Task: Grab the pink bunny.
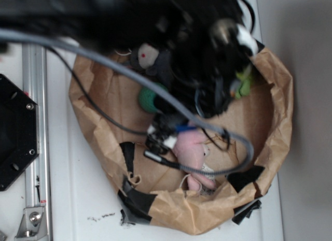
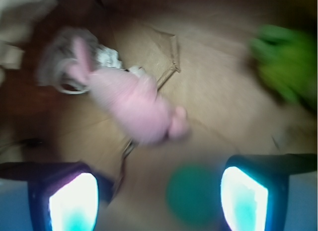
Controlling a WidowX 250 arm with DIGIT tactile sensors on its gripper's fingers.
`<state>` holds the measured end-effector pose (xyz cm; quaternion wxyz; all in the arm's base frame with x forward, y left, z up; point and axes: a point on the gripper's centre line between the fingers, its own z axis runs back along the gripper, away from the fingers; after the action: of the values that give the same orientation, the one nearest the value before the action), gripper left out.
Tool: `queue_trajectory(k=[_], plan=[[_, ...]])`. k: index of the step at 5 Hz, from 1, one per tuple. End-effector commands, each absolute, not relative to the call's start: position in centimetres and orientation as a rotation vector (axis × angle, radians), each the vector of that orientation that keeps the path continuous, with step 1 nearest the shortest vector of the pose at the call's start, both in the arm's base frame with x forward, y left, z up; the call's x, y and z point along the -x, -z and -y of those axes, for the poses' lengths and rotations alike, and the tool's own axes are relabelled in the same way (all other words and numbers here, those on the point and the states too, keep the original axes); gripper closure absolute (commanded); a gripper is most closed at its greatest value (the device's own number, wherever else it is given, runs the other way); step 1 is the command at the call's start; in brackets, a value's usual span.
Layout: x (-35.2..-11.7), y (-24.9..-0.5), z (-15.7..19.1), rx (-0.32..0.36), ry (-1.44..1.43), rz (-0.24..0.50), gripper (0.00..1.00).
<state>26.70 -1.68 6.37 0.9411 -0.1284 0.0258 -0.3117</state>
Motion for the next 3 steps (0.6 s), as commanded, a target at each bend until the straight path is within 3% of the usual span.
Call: queue_trajectory(k=[1, 2, 3], plan=[[-21.9, -2.6, 7.7, 0.378, 0.996, -0.145, 0.00], [-22.5, -0.7, 7.7, 0.213, 0.947, -0.120, 1.00], [-24.1, -2.2, 6.8, 0.101, 0.828, 0.013, 1.00]])
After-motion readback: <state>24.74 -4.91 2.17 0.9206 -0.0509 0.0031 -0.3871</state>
